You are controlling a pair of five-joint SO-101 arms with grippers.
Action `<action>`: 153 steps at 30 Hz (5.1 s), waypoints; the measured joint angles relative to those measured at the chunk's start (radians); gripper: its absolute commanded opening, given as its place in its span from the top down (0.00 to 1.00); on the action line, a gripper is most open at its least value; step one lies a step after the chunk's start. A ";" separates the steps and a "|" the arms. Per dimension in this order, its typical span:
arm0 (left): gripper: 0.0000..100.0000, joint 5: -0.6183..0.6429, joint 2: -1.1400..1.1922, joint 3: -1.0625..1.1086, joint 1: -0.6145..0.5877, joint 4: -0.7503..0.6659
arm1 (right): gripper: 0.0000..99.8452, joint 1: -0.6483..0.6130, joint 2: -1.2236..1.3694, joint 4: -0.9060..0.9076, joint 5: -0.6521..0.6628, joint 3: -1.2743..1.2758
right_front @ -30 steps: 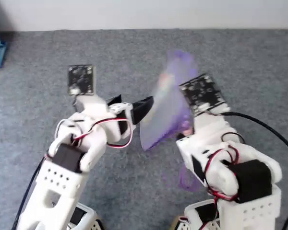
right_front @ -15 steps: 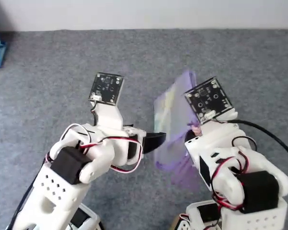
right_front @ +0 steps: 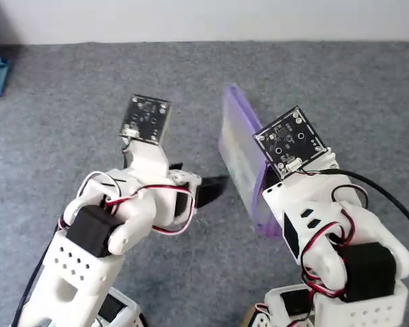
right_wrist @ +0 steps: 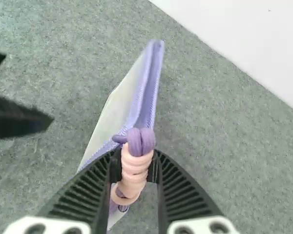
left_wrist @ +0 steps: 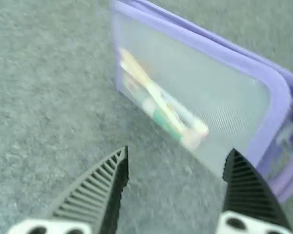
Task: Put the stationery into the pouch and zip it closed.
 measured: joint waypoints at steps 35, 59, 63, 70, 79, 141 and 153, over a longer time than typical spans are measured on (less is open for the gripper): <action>0.70 -0.075 -0.598 0.344 -0.506 -0.046 | 0.99 -0.624 -0.163 -0.086 0.173 0.499; 0.70 -0.006 0.166 0.038 -0.166 -0.284 | 0.99 -0.634 -0.163 -0.086 0.172 0.531; 0.70 -0.006 0.236 0.008 -0.095 -0.284 | 0.99 -0.634 -0.163 -0.086 0.172 0.531; 0.70 -0.006 0.353 0.008 -0.078 -0.284 | 0.99 -0.634 -0.192 -0.083 0.172 0.531; 0.70 -0.009 0.436 0.008 -0.238 -0.236 | 0.99 -0.569 -0.304 -0.040 0.173 0.532; 0.55 0.038 -0.265 0.454 0.035 0.069 | 0.99 -0.109 -0.181 -0.206 -0.410 0.338; 0.55 0.157 -0.272 0.453 0.021 0.012 | 0.99 -0.256 0.256 -0.227 -0.247 -0.207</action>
